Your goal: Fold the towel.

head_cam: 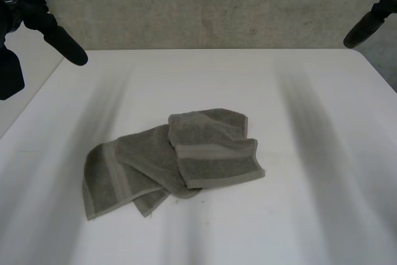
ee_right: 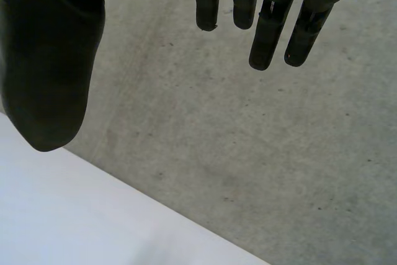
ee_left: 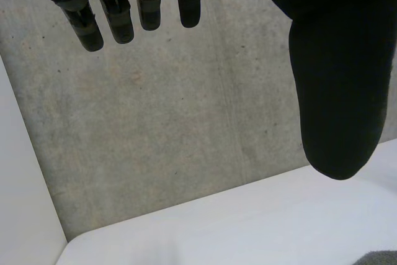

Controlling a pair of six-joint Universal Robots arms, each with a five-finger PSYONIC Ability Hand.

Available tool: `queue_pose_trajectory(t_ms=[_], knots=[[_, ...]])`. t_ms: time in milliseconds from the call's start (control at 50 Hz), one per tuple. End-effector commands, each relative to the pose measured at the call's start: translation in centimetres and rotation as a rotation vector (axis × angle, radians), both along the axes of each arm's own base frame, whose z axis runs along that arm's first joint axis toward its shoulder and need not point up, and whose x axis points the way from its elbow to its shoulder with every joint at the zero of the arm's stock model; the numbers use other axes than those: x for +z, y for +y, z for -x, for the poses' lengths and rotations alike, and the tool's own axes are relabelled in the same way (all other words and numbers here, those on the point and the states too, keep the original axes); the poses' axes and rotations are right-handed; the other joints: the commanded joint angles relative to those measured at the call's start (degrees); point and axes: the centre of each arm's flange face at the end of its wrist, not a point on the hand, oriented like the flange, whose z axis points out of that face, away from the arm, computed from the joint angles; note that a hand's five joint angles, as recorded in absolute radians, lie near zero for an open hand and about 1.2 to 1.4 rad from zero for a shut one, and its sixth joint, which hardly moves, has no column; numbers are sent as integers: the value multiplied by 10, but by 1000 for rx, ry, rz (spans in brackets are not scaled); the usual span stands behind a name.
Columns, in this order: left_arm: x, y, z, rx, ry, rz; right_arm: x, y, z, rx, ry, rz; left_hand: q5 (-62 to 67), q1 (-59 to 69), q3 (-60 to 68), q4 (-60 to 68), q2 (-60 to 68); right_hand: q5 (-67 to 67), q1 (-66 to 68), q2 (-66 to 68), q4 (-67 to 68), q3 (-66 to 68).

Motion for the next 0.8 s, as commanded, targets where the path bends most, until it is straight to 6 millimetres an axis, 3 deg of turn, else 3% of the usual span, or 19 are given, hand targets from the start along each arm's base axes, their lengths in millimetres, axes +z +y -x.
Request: queue_pose_trajectory(t_ms=[20, 80, 100, 160, 200, 240, 280, 320, 380, 420, 440, 480, 500, 560, 660, 720, 740, 760, 800], knots=[[0, 3, -1, -7, -1, 5, -21, 7, -19, 134, 82, -52, -16, 0, 6, 6, 6, -38, -36, -42, -53, -116], [-10, 2, 0, -9, -16, -29, -56, 32, -49, 342, 241, -122, -9, 6, 13, 13, 12, -38, -36, -42, -53, -116], [-21, 2, 0, -12, -30, -67, -67, 43, -60, 412, 286, -135, -6, 10, 16, 16, 16, -38, -36, -42, -53, -116], [-44, 2, -2, -12, -80, -134, -79, 56, -72, 483, 327, -144, 5, 20, 27, 27, 26, -38, -36, -42, -53, -116], [-55, 1, -5, -4, -126, -160, -99, 73, -90, 591, 378, -138, 3, 18, 25, 25, 24, -38, -36, -42, -53, -116], [-67, -3, -10, 9, -178, -176, -110, 77, -99, 634, 381, -129, 3, 18, 25, 25, 24, -38, -36, -42, -53, -116], [-90, -13, -21, 42, -249, -198, -121, 80, -109, 674, 378, -113, 3, 18, 25, 25, 24, -38, -36, -42, -53, -116], [-101, -15, -25, 53, -264, -203, -143, 90, -126, 753, 374, -86, 1, 16, 23, 23, 23, -14, -12, -18, -28, -92], [-123, -17, -27, 41, -259, -207, -155, 96, -134, 795, 377, -78, 1, 16, 23, 23, 23, 0, 2, -4, -15, -78], [-135, -15, -26, 18, -255, -209, -185, 102, -151, 851, 391, -92, 1, 16, 23, 23, 23, 2, 4, -2, -13, -77], [-147, -13, -25, -6, -253, -212, -185, 102, -151, 851, 391, -92, 1, 16, 23, 23, 23, 2, 4, -2, -13, -77], [-157, -12, -23, -29, -247, -206, -211, 108, -165, 895, 426, -96, 1, 16, 23, 23, 23, 20, 22, 16, 5, -58], [-166, -9, -22, -50, -242, -202, -211, 108, -165, 895, 426, -96, 1, 16, 23, 23, 23, 20, 22, 16, 5, -58], [-181, -5, -20, -85, -236, -187, -236, 111, -174, 916, 504, -82, 3, 18, 25, 25, 24, 49, 51, 45, 34, -30], [-193, -2, -18, -101, -233, -166, -266, 105, -179, 872, 666, -41, 3, 18, 25, 25, 24, 69, 71, 65, 54, -9], [-196, 0, -18, -106, -232, -161, -281, 95, -180, 809, 755, -2, 3, 18, 25, 25, 24, 194, 196, 190, 179, 115], [-196, 0, -18, -106, -232, -161, -283, 89, -183, 770, 776, 26, 3, 18, 25, 25, 24, 355, 357, 351, 340, 277], [-197, 0, -18, -105, -232, -159, -283, 89, -183, 770, 776, 26, 3, 18, 25, 25, 24, 357, 359, 353, 342, 278], [-197, 1, -17, -107, -232, -159, -279, 77, -186, 693, 772, 81, 3, 18, 25, 25, 24, 661, 663, 657, 646, 582]])
